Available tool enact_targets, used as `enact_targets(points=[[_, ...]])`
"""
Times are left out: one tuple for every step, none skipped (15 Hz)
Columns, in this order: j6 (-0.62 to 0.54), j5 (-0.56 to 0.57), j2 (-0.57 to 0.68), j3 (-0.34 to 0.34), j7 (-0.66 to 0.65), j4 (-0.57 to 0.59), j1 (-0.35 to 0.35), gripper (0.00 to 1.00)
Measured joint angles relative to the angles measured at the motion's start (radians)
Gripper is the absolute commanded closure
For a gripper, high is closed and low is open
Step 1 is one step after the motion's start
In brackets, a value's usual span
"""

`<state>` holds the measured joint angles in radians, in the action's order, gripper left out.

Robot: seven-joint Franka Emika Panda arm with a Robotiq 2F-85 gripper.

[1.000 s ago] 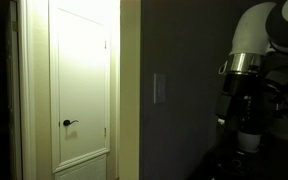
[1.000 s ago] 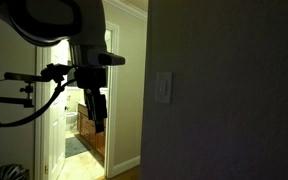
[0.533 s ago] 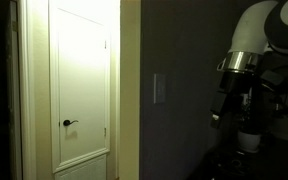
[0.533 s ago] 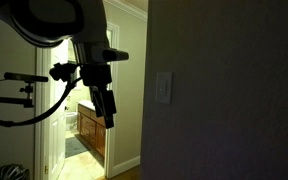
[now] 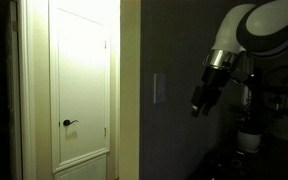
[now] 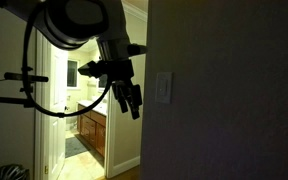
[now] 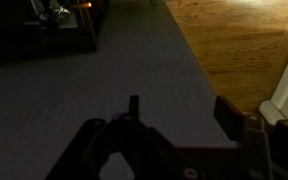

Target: Turn on the light switch

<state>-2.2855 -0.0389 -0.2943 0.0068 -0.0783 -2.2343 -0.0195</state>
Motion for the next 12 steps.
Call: enact_targets(points=[[-0.004, 0.002, 0.026, -0.001, 0.001, 0.03, 0.0, 0.59], [-0.011, 0.003, 0.049, -0.002, 0.002, 0.058, 0.0, 0.67], [-0.022, 0.005, 0.068, -0.002, 0.003, 0.085, 0.0, 0.73], [-0.038, 0.007, 0.086, -0.002, 0.003, 0.111, 0.0, 0.8], [-0.058, 0.009, 0.1, -0.002, 0.003, 0.133, 0.0, 0.85], [-0.079, 0.01, 0.111, -0.002, 0.003, 0.151, 0.0, 0.92], [-0.103, 0.011, 0.119, -0.002, 0.003, 0.167, 0.0, 0.94], [-0.128, 0.013, 0.124, -0.002, 0.003, 0.177, 0.0, 0.95], [-0.151, 0.016, 0.126, -0.002, 0.003, 0.183, 0.0, 0.97], [-0.173, 0.018, 0.127, -0.002, 0.003, 0.186, 0.0, 1.0], [-0.194, 0.02, 0.127, -0.002, 0.003, 0.187, 0.0, 0.96], [-0.212, 0.021, 0.127, -0.002, 0.003, 0.188, 0.0, 0.94]])
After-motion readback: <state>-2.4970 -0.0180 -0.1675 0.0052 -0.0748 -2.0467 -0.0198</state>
